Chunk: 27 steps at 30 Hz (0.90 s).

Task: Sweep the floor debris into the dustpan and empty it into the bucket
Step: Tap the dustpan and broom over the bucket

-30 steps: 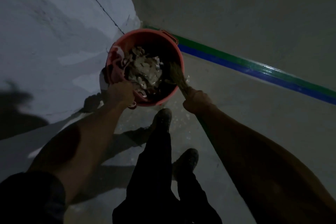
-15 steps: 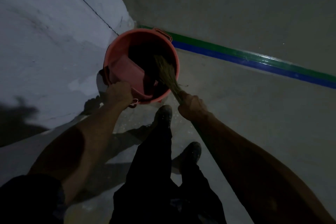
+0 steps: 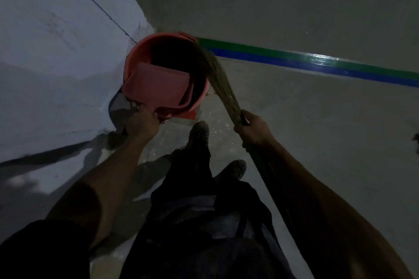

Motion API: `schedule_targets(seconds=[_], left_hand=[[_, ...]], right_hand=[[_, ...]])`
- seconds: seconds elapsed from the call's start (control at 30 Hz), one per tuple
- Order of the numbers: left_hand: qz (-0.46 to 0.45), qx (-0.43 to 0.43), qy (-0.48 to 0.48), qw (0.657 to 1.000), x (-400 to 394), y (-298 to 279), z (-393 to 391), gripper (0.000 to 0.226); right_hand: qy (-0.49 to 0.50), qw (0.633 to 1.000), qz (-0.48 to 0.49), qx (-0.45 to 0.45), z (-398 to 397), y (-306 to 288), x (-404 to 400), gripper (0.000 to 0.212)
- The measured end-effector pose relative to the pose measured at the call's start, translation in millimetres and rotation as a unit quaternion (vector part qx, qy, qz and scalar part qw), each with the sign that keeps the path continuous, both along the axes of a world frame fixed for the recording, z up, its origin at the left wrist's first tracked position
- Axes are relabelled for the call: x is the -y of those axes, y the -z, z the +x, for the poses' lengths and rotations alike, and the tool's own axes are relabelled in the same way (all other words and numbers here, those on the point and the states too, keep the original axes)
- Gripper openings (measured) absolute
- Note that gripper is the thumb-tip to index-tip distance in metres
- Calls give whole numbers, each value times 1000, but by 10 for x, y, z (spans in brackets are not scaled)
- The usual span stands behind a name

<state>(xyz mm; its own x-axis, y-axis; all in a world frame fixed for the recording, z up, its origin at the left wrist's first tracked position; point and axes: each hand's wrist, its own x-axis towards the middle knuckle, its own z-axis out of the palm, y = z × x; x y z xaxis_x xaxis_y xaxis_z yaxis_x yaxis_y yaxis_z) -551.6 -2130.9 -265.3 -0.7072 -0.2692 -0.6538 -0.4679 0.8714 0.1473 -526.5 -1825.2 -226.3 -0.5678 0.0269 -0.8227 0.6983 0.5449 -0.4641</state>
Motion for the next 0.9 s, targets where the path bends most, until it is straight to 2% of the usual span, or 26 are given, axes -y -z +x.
schedule_targets(seconds=[0.13, 0.27, 0.33, 0.43, 0.5, 0.57, 0.73, 0.9], left_hand=[[-18, -34, -35, 999, -264, -107, 174, 45], [-4, -87, -48, 995, -539, -138, 259, 42], [1, -114, -19, 993, -691, -146, 220, 41], [-12, -121, 85, 989, -879, -104, 77, 41], [-14, -125, 47, 991, -1017, -47, -78, 39], [-10, -129, 11, 992, -1180, 62, -269, 37], [-9, -133, 61, 989, -1487, 581, -755, 44], [-36, -153, 129, 979, -1674, 1180, -1016, 44]], right_hand=[[116, 992, -48, 22, 329, -45, -319, 51], [185, 978, -88, 33, 608, 66, -589, 45], [217, 971, -97, 38, 698, 177, -687, 43], [255, 961, -99, 39, 779, 351, -731, 40], [276, 955, -101, 39, 772, 484, -706, 36], [285, 953, -101, 39, 712, 676, -663, 35], [284, 953, -88, 55, 440, 1381, -433, 32], [217, 970, -87, 74, 226, 2176, -78, 31]])
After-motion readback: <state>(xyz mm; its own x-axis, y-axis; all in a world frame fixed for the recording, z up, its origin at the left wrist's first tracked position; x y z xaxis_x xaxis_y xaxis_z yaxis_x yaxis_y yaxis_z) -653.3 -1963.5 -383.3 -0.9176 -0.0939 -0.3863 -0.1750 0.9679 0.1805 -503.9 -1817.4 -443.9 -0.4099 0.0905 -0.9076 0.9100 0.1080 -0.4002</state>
